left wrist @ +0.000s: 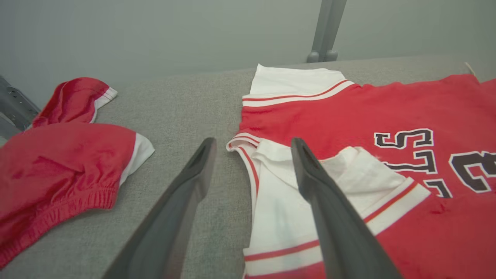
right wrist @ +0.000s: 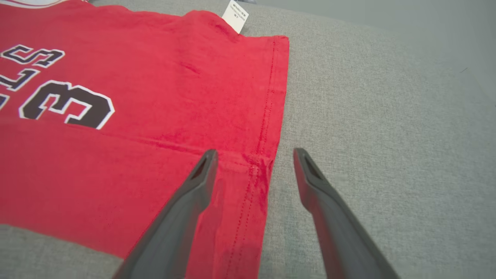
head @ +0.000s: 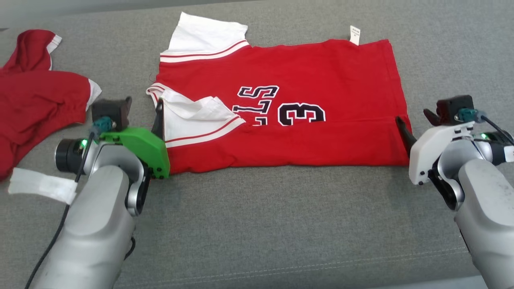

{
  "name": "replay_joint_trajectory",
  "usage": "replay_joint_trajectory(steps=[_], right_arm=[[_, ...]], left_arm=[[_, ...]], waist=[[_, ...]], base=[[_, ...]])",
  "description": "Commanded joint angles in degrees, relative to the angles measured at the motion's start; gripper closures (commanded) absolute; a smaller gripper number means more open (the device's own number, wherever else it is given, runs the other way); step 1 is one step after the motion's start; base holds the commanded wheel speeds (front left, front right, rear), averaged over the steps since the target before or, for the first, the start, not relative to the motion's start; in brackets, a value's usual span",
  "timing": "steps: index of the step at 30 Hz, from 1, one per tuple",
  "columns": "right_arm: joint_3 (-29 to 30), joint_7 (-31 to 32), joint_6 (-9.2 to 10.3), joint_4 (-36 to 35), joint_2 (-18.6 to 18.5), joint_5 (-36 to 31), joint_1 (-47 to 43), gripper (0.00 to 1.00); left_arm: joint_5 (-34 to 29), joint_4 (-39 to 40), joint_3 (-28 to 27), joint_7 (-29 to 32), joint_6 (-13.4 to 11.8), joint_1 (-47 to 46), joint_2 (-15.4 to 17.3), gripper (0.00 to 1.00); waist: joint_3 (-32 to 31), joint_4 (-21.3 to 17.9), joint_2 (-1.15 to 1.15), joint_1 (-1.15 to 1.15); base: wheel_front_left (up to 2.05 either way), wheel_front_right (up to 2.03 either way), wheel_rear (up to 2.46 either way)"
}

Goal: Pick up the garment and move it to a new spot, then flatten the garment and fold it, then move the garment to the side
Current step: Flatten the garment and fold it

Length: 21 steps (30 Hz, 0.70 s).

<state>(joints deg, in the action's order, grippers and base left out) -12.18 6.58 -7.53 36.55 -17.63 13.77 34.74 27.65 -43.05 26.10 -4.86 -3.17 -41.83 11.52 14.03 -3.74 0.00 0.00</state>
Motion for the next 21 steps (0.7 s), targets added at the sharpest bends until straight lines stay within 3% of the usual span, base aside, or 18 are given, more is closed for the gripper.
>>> replay_joint_trajectory(steps=[1, 11, 21], right_arm=[[0.9, 0.7, 0.08, -0.6, -0.1, 0.7, -1.7, 0.00], [7.9, 5.6, 0.08, -8.2, 2.5, -1.9, -11.7, 0.00], [14.3, 7.5, 0.08, -11.7, 7.3, -7.6, -15.9, 0.00]], left_arm=[[-0.5, 0.1, 0.3, -0.3, 0.0, 1.7, 0.8, 0.00], [-1.4, 2.7, 3.0, 2.4, -2.1, 11.4, 2.7, 0.00], [-1.5, 3.4, 4.4, 6.3, -4.0, 12.3, 3.0, 0.00]], waist=[[-1.4, 0.6, 0.00, 0.00], [-3.2, 1.1, 0.00, 0.00], [-1.6, 1.3, 0.00, 0.00]], base=[[0.00, 0.00, 0.00], [0.00, 0.00, 0.00], [0.00, 0.00, 0.00]])
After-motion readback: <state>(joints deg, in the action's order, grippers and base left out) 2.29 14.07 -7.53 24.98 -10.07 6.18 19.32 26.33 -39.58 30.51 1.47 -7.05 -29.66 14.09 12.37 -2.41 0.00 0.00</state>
